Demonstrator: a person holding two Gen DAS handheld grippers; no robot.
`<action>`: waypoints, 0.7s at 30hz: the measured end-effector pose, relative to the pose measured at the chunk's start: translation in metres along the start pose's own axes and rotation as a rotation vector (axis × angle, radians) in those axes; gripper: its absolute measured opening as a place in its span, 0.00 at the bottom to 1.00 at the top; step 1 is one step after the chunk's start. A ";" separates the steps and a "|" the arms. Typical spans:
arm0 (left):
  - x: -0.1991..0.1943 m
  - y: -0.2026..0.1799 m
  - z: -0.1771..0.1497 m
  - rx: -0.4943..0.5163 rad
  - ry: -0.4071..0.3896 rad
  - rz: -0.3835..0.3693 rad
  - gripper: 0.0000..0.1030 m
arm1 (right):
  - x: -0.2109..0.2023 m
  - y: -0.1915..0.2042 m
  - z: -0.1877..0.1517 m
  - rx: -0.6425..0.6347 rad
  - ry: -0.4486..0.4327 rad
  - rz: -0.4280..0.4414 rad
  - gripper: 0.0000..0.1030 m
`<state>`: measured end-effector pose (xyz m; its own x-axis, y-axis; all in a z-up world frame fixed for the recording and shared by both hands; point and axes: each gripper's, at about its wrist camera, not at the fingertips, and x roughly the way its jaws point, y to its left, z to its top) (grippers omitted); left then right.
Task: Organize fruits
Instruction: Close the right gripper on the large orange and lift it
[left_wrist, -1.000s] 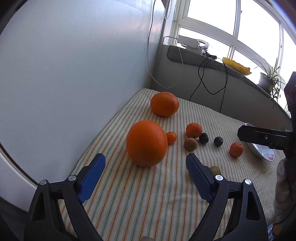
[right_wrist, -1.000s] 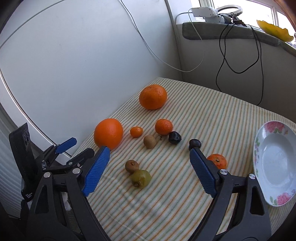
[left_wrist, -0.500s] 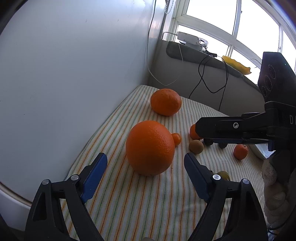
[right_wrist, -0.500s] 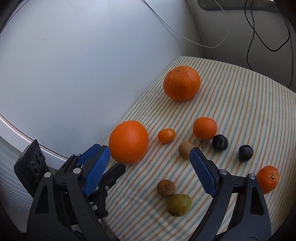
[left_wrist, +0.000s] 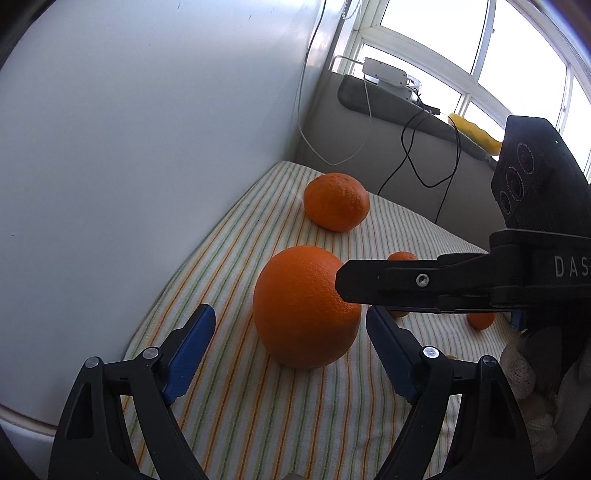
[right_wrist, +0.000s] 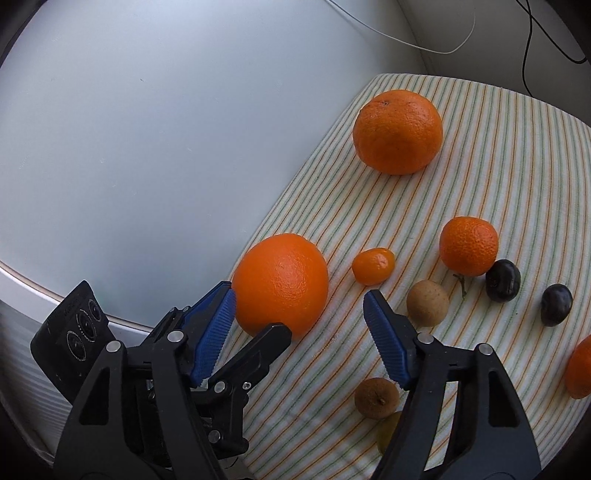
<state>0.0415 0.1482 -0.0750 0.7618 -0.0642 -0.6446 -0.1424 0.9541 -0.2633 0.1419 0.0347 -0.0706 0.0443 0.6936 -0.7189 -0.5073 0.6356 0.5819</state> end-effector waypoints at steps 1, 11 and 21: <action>0.001 0.000 0.001 0.004 0.001 -0.003 0.81 | 0.003 0.000 0.001 0.004 0.005 0.004 0.73; 0.015 0.001 0.005 0.001 0.037 -0.014 0.78 | 0.024 -0.003 0.003 0.025 0.025 0.030 0.73; 0.018 0.000 0.003 -0.005 0.052 -0.054 0.64 | 0.046 -0.016 0.013 0.060 0.067 0.085 0.73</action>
<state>0.0571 0.1475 -0.0846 0.7346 -0.1306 -0.6658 -0.1053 0.9475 -0.3020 0.1628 0.0608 -0.1077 -0.0553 0.7229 -0.6887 -0.4546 0.5959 0.6620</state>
